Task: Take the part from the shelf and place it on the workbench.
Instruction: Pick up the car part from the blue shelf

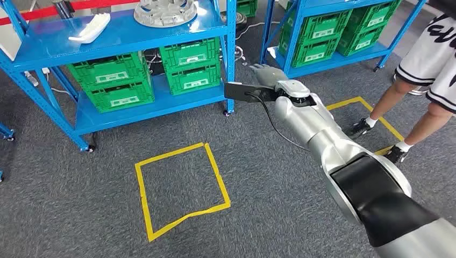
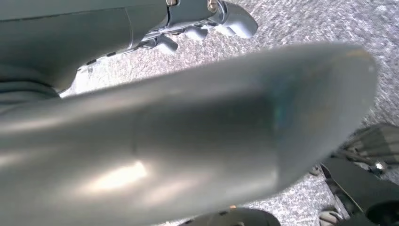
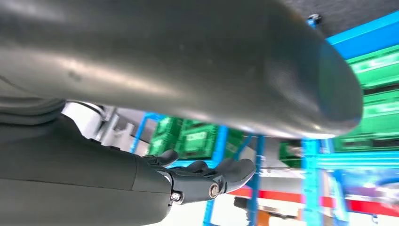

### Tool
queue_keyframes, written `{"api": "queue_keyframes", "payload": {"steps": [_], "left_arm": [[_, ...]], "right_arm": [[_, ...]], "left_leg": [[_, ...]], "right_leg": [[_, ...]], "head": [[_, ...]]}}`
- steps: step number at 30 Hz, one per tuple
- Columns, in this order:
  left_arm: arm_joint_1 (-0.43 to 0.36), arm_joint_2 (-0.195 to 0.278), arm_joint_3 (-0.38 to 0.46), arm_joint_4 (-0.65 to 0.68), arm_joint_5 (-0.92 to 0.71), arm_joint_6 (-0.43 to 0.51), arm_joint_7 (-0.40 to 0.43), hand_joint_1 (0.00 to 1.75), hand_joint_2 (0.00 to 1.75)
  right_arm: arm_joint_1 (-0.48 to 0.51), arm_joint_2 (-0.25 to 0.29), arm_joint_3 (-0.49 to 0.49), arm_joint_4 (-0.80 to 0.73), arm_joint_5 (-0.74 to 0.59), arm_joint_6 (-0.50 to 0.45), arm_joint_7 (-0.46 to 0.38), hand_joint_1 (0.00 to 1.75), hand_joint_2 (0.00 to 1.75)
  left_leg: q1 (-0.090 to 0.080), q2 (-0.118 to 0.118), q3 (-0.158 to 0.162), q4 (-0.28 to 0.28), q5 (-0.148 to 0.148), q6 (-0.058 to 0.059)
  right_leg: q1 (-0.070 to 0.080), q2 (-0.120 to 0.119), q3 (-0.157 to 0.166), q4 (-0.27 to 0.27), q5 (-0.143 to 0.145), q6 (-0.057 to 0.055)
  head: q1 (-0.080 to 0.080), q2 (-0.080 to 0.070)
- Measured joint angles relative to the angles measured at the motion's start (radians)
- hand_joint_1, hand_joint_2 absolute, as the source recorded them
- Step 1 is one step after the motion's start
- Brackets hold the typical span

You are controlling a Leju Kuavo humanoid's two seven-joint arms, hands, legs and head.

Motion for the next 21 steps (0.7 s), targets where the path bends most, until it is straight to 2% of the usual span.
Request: {"api": "queue_keyframes", "payload": {"steps": [2, 3, 4, 6, 7, 8, 9, 10, 11, 12, 13, 15, 17, 18, 19, 21], "left_arm": [[0.001, 0.0, 0.001, 0.0, 0.002, 0.0, 0.001, 0.0, 0.0], [0.001, 0.0, 0.003, 0.0, 0.004, 0.001, 0.001, 0.0, 0.0], [0.002, 0.0, 0.004, 0.0, 0.005, 0.001, 0.001, 0.0, 0.0], [0.004, 0.0, 0.007, 0.0, 0.007, 0.002, 0.002, 0.0, 0.0], [0.006, 0.0, 0.009, 0.0, 0.007, 0.002, 0.002, 0.0, 0.0], [0.008, -0.001, 0.009, 0.0, 0.007, 0.002, 0.002, 0.0, 0.0], [0.009, -0.002, 0.01, 0.0, 0.007, 0.002, 0.002, 0.0, 0.0], [0.01, -0.002, 0.011, 0.0, 0.007, 0.002, 0.003, 0.0, 0.0], [0.01, -0.003, 0.011, 0.0, 0.007, 0.002, 0.003, 0.0, 0.0], [0.009, -0.003, 0.012, 0.0, 0.007, 0.002, 0.003, 0.0, 0.0], [0.008, -0.004, 0.013, 0.0, 0.007, 0.003, 0.003, 0.0, 0.0], [0.006, -0.004, 0.016, -0.001, 0.007, 0.003, 0.003, 0.0, 0.0], [0.006, -0.003, 0.017, -0.002, 0.007, 0.003, 0.003, 0.0, 0.0], [0.005, -0.003, 0.018, -0.002, 0.007, 0.003, 0.003, 0.0, 0.0], [0.005, -0.003, 0.018, -0.003, 0.007, 0.003, 0.003, 0.0, 0.0], [0.005, -0.004, 0.018, -0.003, 0.007, 0.003, 0.002, 0.0, 0.0]], "right_arm": [[-0.004, 0.007, 0.003, 0.0, 0.001, 0.001, 0.004, 0.0, 0.0], [-0.01, 0.013, 0.007, 0.0, 0.001, 0.002, 0.006, 0.0, 0.0], [-0.015, 0.018, 0.012, 0.0, 0.002, 0.004, 0.009, 0.0, 0.0], [-0.019, 0.028, 0.022, 0.0, 0.002, 0.009, 0.011, 0.0, 0.0], [-0.018, 0.031, 0.026, 0.0, 0.002, 0.012, 0.012, 0.0, 0.0], [-0.016, 0.034, 0.029, 0.0, 0.003, 0.013, 0.012, 0.0, 0.0], [-0.015, 0.036, 0.032, 0.001, 0.002, 0.013, 0.013, 0.0, 0.0], [-0.016, 0.037, 0.034, 0.001, 0.002, 0.013, 0.013, 0.0, 0.0], [-0.019, 0.037, 0.036, 0.001, 0.002, 0.012, 0.014, 0.0, 0.0], [-0.023, 0.038, 0.038, 0.001, 0.001, 0.011, 0.014, 0.0, 0.0], [-0.026, 0.038, 0.04, 0.001, 0.001, 0.011, 0.014, 0.0, 0.0], [-0.029, 0.038, 0.044, 0.001, 0.001, 0.011, 0.014, 0.0, 0.0], [-0.031, 0.038, 0.045, 0.001, 0.0, 0.011, 0.014, 0.0, 0.0], [-0.033, 0.038, 0.046, 0.0, 0.0, 0.01, 0.014, 0.0, 0.0], [-0.034, 0.038, 0.046, 0.0, 0.0, 0.01, 0.014, 0.0, 0.0], [-0.035, 0.039, 0.048, 0.001, 0.0, 0.009, 0.014, 0.0, 0.0]], "left_leg": [[0.002, 0.0, 0.005, -0.004, 0.0, 0.008], [0.004, -0.001, 0.008, -0.007, 0.0, 0.015], [0.004, -0.002, 0.011, -0.009, -0.001, 0.021], [0.001, -0.004, 0.016, -0.009, -0.007, 0.028], [-0.001, -0.004, 0.02, -0.008, -0.011, 0.03], [-0.002, -0.005, 0.025, -0.008, -0.015, 0.031], [-0.004, -0.005, 0.031, -0.007, -0.02, 0.03], [-0.005, -0.006, 0.038, -0.006, -0.025, 0.029], [-0.007, -0.006, 0.045, -0.006, -0.031, 0.026], [-0.008, -0.007, 0.049, -0.005, -0.036, 0.022], [-0.009, -0.006, 0.051, -0.005, -0.039, 0.017], [-0.009, -0.005, 0.053, -0.008, -0.043, 0.006], [-0.008, -0.004, 0.053, -0.003, -0.05, -0.006], [-0.008, -0.003, 0.043, 0.021, -0.062, -0.013], [-0.005, -0.003, 0.02, 0.066, -0.08, -0.02], [0.001, -0.003, -0.058, 0.197, -0.124, -0.032]], "right_leg": [[-0.001, -0.003, -0.006, 0.018, -0.011, 0.004], [-0.002, -0.005, -0.019, 0.047, -0.027, 0.006], [-0.001, -0.007, -0.046, 0.101, -0.051, 0.007], [0.002, -0.008, -0.122, 0.236, -0.098, 0.006], [0.003, -0.008, -0.153, 0.282, -0.103, 0.005], [0.004, -0.008, -0.165, 0.289, -0.087, 0.003], [0.005, -0.008, -0.157, 0.253, -0.052, -0.001], [0.007, -0.009, -0.131, 0.187, -0.008, -0.007], [0.01, -0.009, -0.101, 0.118, 0.025, -0.013], [0.014, -0.01, -0.074, 0.06, 0.045, -0.019], [0.017, -0.01, -0.058, 0.025, 0.051, -0.023], [0.02, -0.007, -0.048, 0.008, 0.043, -0.029], [0.014, -0.005, -0.038, 0.0, 0.042, -0.037], [0.01, -0.005, -0.031, -0.005, 0.041, -0.042], [0.008, -0.005, -0.024, -0.008, 0.038, -0.046], [0.007, -0.005, -0.015, -0.008, 0.029, -0.052]], "head": [[0.001, 0.0], [0.002, 0.0], [0.003, 0.0], [0.004, 0.0], [0.004, 0.0], [0.004, 0.0], [0.004, 0.0], [0.004, 0.0], [0.004, 0.0], [0.003, 0.0], [0.003, 0.0], [0.002, 0.0], [0.001, 0.0], [-0.001, 0.0], [-0.003, 0.0], [-0.007, 0.0]]}}
